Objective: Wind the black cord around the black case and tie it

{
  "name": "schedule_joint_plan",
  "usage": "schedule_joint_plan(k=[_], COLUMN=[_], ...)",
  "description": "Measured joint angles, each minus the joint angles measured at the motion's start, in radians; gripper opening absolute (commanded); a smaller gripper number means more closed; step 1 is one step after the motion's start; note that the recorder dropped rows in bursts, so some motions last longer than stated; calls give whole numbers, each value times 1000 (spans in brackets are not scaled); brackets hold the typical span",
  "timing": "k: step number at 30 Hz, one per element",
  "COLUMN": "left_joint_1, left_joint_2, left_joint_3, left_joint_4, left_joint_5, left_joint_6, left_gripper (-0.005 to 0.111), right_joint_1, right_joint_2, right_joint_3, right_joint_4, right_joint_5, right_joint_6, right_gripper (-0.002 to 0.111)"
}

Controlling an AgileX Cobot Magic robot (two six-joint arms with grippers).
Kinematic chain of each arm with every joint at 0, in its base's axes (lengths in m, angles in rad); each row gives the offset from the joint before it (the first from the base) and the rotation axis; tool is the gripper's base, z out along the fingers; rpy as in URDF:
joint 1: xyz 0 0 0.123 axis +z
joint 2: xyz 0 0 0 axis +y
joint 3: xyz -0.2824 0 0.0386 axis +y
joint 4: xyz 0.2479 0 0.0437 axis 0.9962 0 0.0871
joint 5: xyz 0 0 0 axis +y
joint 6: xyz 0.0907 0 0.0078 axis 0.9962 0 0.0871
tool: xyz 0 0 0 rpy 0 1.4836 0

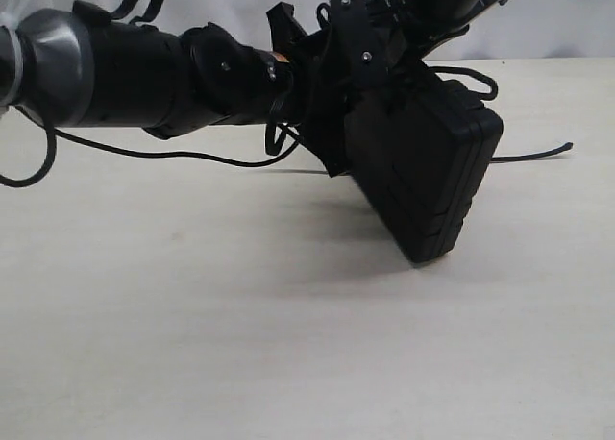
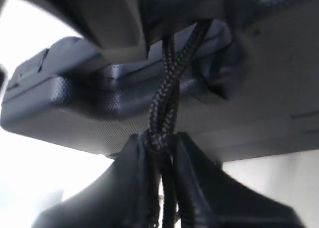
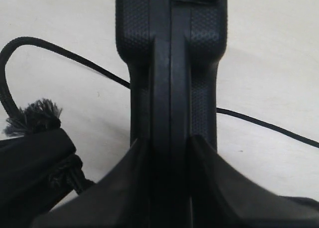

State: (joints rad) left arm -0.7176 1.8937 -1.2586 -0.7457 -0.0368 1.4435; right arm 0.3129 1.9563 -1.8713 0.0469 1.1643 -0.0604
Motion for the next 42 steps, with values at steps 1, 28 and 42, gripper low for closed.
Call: schedule_joint_plan(k=[1, 28, 42], left_joint_1=[-2, -74, -74], left_joint_2=[0, 34, 34], left_joint_3=[0, -27, -27], left_joint_4=[12, 120, 120], left_joint_5=[-2, -108, -7], left_joint_6=[0, 0, 0], left_gripper=[0, 55, 57], right_joint_1=[0, 0, 0], right_joint_2=[0, 0, 0], right_joint_3=[0, 0, 0], right_joint_4=[0, 11, 13], right_joint_5=[0, 2, 2], right_joint_6=[0, 0, -2], right_gripper=[4, 4, 4])
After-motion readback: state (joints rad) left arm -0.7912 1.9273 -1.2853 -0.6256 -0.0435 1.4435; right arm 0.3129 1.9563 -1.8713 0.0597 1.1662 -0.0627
